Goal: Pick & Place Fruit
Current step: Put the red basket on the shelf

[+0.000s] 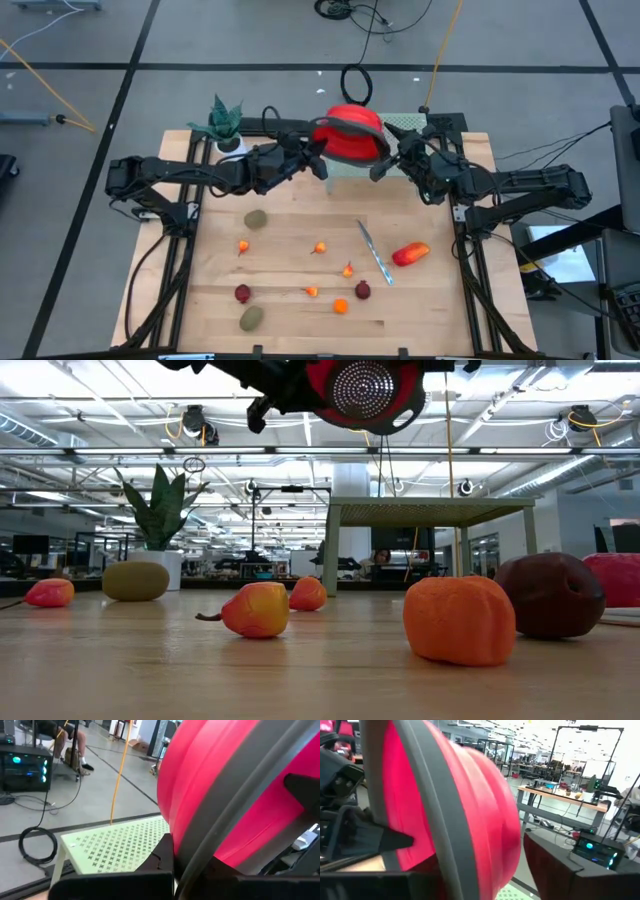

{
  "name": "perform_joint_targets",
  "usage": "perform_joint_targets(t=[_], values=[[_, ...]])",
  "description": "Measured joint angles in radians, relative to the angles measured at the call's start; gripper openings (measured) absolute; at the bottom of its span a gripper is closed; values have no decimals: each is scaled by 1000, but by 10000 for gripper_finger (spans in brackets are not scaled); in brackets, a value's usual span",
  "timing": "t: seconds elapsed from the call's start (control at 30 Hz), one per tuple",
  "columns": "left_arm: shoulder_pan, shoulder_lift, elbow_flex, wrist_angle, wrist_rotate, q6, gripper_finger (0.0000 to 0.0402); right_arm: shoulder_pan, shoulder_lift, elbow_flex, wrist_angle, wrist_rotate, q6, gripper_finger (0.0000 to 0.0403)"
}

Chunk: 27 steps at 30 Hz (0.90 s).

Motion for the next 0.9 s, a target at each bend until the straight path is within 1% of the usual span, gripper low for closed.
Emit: perform_joint_targets(t=[0.17, 0.37, 0.57, 0.63, 0.7, 0.8, 0.9], values=[[31, -1, 0, -65, 5, -123, 2, 0, -4, 0, -52, 0, -2, 224], [83, -1, 0, -135, 104, -253, 1, 34, -32, 0, -143, 2, -2, 245], [128, -1, 0, -161, 191, -332, 1, 88, -76, 0, -203, 3, -2, 248], [148, -1, 0, -162, 246, -352, 1, 108, -94, 0, -228, 3, -2, 246], [173, -1, 0, -162, 330, -382, 1, 127, -113, 0, -260, 3, -2, 243], [211, -2, 0, -188, 444, -461, 1, 154, -141, 0, -315, 3, -1, 238], [243, -2, 0, -229, 525, -528, 1, 179, -167, 0, -363, 3, 2, 230]])
